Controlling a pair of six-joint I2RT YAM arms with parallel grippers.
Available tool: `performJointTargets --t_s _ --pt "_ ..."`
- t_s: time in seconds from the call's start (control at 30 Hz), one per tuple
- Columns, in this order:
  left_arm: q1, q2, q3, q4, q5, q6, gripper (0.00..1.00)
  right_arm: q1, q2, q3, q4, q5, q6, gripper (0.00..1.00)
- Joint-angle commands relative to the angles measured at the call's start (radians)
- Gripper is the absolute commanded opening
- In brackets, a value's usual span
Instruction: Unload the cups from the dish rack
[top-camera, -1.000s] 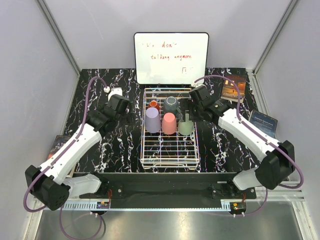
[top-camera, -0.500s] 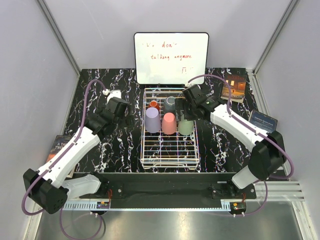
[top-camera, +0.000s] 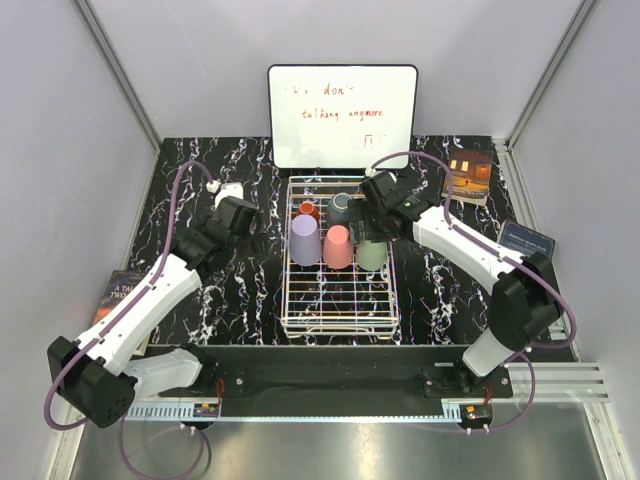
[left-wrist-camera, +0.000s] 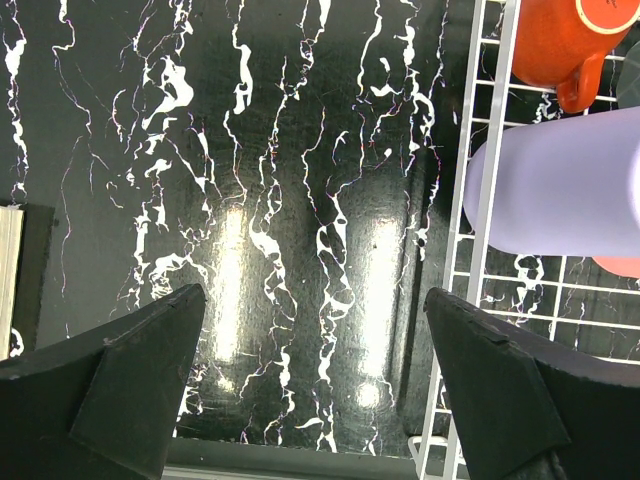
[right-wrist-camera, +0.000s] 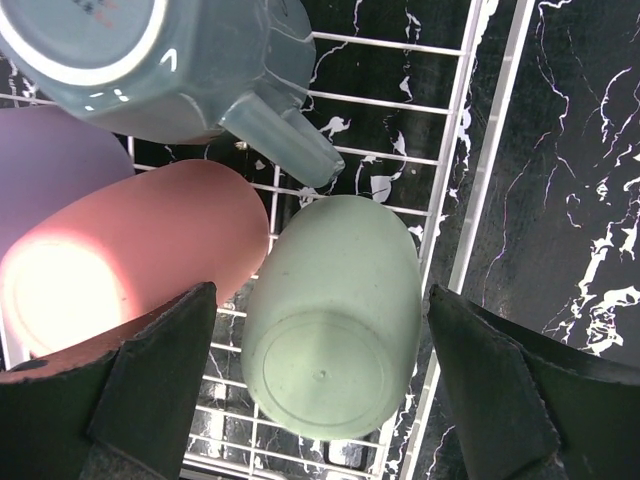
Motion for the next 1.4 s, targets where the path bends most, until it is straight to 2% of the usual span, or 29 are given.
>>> performJointTargets --t_s 0.0,0.37,0.47,0.5,0.53,0.63,0.9,1.13,1.37 --pt "-0.002 -0.005 -0.004 0.026 0.012 -0.001 0.98 0.01 0.027 -0.001 0.034 0.023 -0.007 0.93" --pt "-0.002 0.015 -0.005 0.024 0.017 -0.002 0.98 0.01 0.027 -0.036 0.039 0.031 0.004 0.7" --pt "-0.002 0.021 -0.004 0.026 0.015 -0.002 0.98 0.011 0.013 -0.042 0.039 0.035 0.006 0.57" --pt "-0.002 0.024 -0.002 0.025 0.012 -0.002 0.98 0.011 0.01 -0.044 0.039 0.037 0.007 0.48" --pt "-0.004 0.027 0.001 0.026 0.014 -0.001 0.98 0.011 0.007 -0.045 0.039 0.041 0.007 0.3" --pt "-0.002 0.03 0.004 0.028 0.014 -0.004 0.98 0.01 -0.007 -0.041 0.034 0.046 0.006 0.0" --pt "-0.002 0.036 0.027 0.031 0.001 -0.001 0.98 0.011 -0.081 0.045 -0.032 0.067 -0.007 0.0" --pt "-0.002 0.039 0.054 0.034 -0.006 -0.013 0.98 0.011 -0.13 0.218 -0.124 0.061 -0.022 0.0" --pt "-0.002 0.025 0.114 0.037 0.014 -0.062 0.98 -0.001 -0.179 0.378 -0.135 0.018 0.004 0.0"
